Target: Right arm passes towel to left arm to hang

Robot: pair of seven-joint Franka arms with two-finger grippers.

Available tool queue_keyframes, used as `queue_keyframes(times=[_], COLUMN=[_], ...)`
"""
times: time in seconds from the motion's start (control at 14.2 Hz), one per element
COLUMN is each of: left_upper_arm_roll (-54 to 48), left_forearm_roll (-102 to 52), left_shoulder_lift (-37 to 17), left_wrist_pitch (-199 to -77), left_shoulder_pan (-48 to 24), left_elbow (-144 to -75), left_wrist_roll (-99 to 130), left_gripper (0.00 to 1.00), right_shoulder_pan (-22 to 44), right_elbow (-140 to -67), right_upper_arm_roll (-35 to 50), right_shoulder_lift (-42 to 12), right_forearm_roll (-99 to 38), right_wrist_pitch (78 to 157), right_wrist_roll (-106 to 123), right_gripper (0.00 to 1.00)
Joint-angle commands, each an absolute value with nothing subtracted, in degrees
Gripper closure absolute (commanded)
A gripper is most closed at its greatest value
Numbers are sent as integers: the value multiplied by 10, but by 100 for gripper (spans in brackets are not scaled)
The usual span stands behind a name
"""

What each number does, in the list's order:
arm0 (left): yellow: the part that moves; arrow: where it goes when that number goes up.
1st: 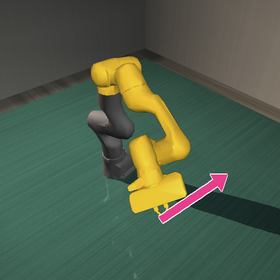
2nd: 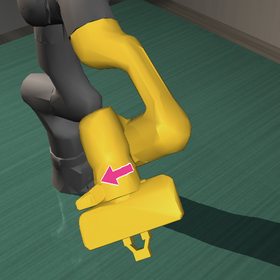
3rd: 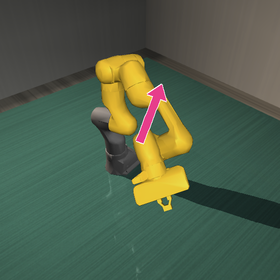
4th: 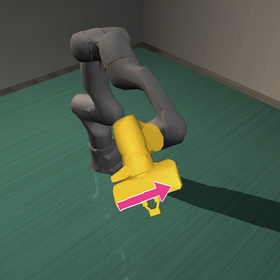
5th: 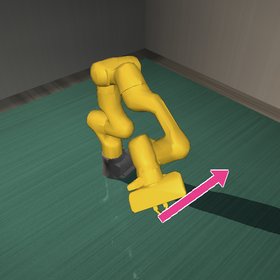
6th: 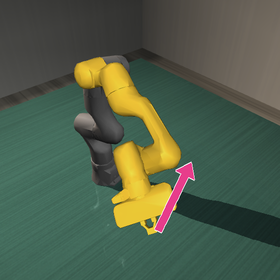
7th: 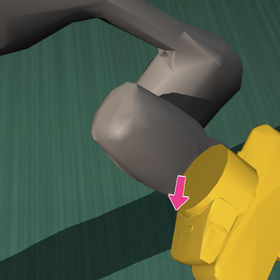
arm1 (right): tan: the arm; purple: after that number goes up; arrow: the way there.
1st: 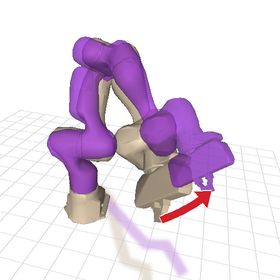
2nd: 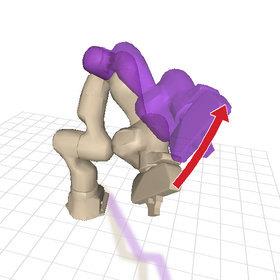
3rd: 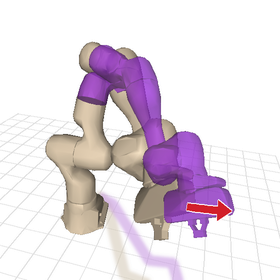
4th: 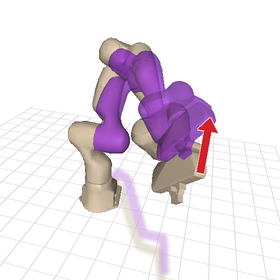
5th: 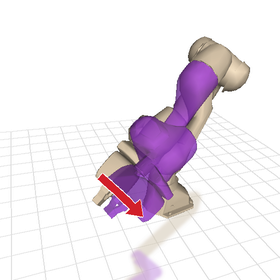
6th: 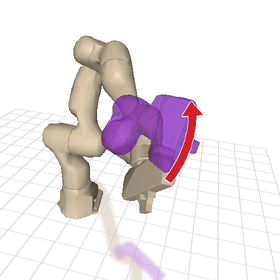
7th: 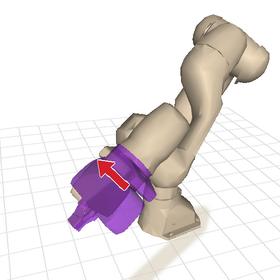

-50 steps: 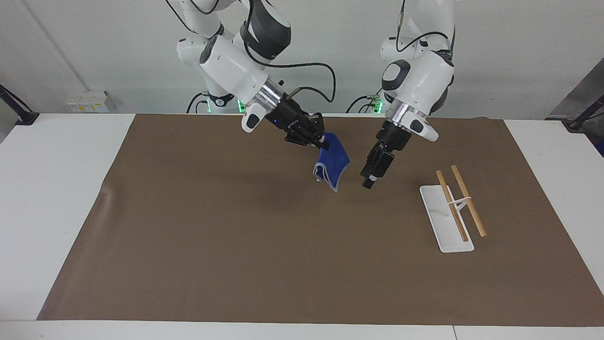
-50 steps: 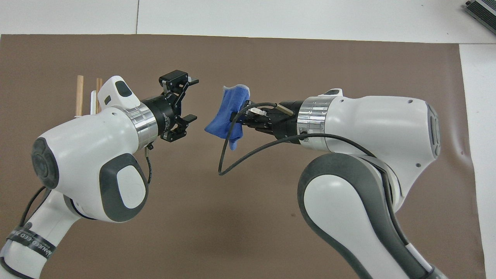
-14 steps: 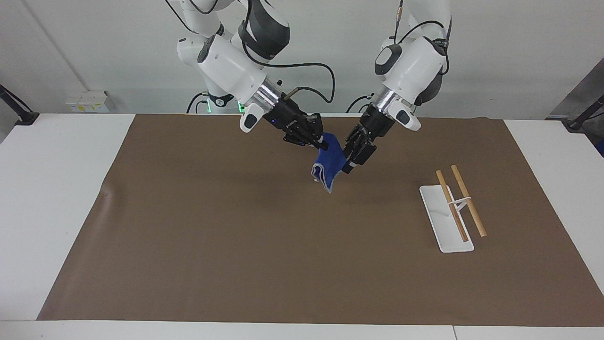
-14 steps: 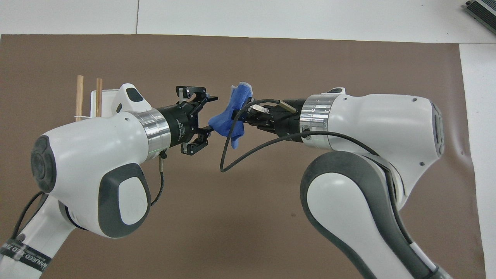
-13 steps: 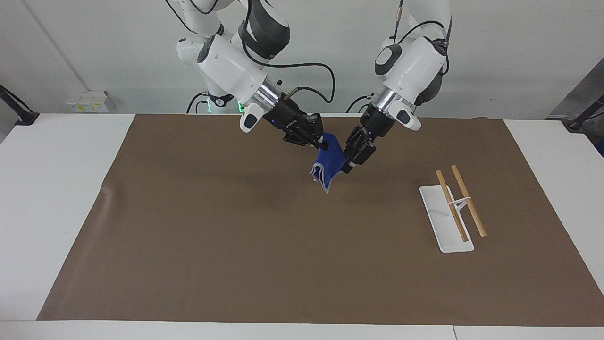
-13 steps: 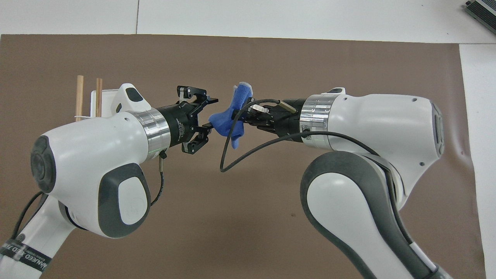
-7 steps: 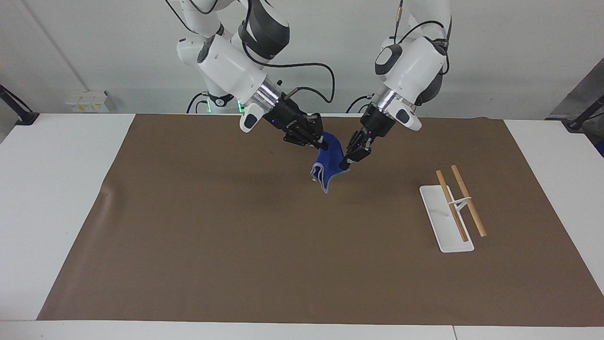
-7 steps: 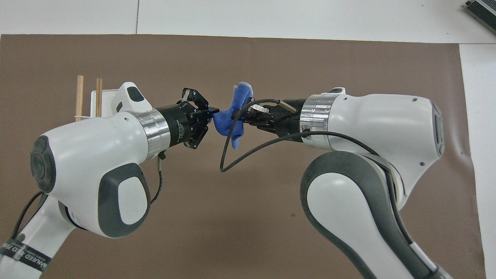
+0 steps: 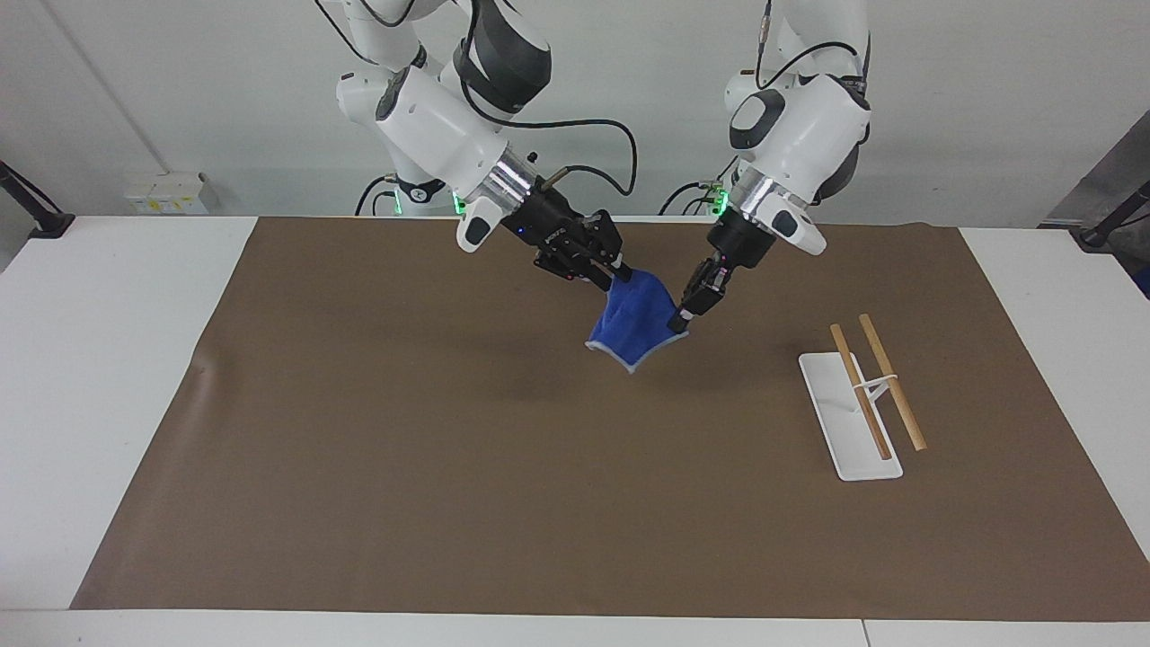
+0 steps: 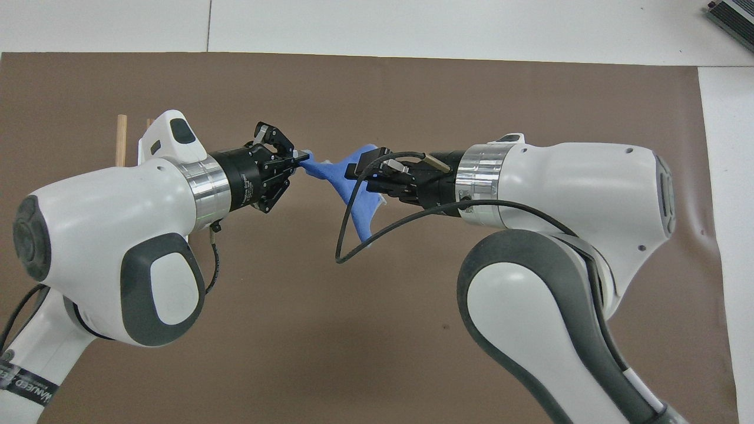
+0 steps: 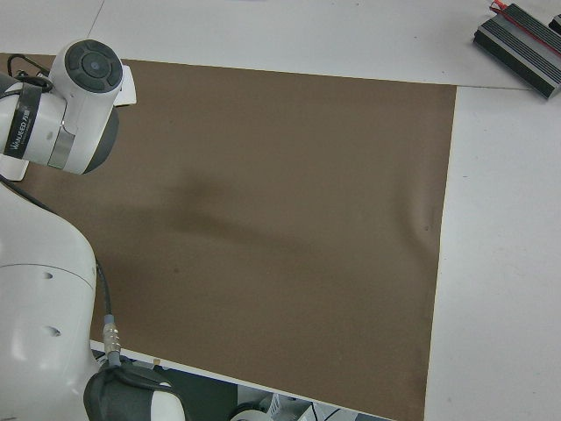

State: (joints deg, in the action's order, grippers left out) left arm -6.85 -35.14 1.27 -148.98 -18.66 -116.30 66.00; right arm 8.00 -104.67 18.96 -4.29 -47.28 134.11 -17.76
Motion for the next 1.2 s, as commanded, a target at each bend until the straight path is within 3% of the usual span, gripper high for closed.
queue_keyframes(times=[0.0,0.14,0.28,0.42,0.78,1.13], left_upper_arm_roll=[-71,-71,-70,-70,-69,-68], left_forearm_roll=[-359,-358,-356,-355,-355,-355], left_shoulder_lift=[13,11,9,7,8,11], left_wrist_pitch=[-1498,-1497,-1496,-1495,-1491,-1487], left_shoulder_pan=[-149,-115,-84,-40,45,62], left_elbow=[-1166,-1163,-1163,-1162,-1166,-1173], left_wrist_roll=[612,582,559,516,469,478], left_gripper=[100,100,100,100,100,100], right_shoulder_pan=[73,56,21,11,4,-34], right_elbow=[-1054,-1054,-1052,-1052,-1051,-1039], right_upper_arm_roll=[190,188,188,188,188,187], right_shoulder_lift=[-33,-26,-12,-3,-2,-4], right_forearm_roll=[-419,-355,-308,-262,-113,-66], right_wrist_pitch=[1318,1277,1228,1223,1208,1180], right_wrist_roll=[-188,-192,-191,-191,-189,-185], right_gripper=[36,25,7,0,0,0])
